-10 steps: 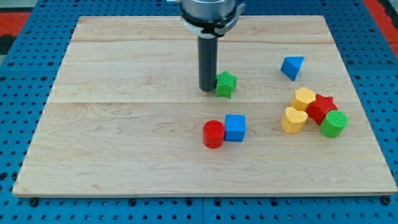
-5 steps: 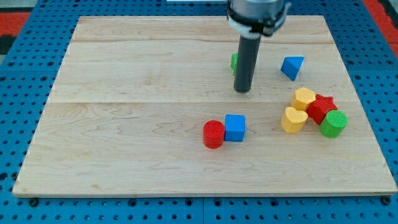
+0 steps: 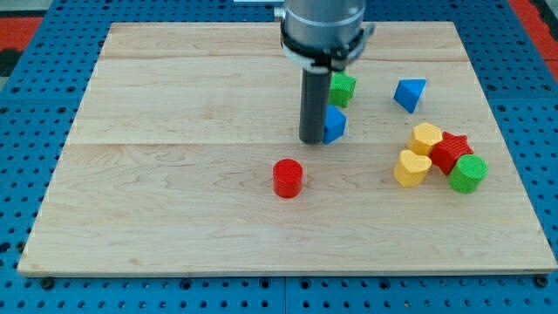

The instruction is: Place the green star and the blue cube in a horizontal line with blue triangle

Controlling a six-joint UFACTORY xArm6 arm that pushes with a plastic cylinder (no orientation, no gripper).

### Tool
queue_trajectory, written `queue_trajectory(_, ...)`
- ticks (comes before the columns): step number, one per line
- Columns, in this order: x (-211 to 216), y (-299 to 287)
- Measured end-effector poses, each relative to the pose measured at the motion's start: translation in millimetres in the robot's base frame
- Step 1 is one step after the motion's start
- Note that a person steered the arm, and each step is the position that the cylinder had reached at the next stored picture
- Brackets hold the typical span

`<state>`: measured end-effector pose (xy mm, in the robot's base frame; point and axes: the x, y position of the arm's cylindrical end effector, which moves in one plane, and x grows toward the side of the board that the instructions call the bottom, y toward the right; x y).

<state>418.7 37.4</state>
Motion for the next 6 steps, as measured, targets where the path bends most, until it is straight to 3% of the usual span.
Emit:
queue_trajectory(1, 47.7, 31.3)
queue_trajectory(2, 37.7, 48.4)
queue_trajectory(3, -5.7, 50.1)
queue_trajectory(5, -9.6, -29.1)
queue_trajectory(6, 8.8, -29.1)
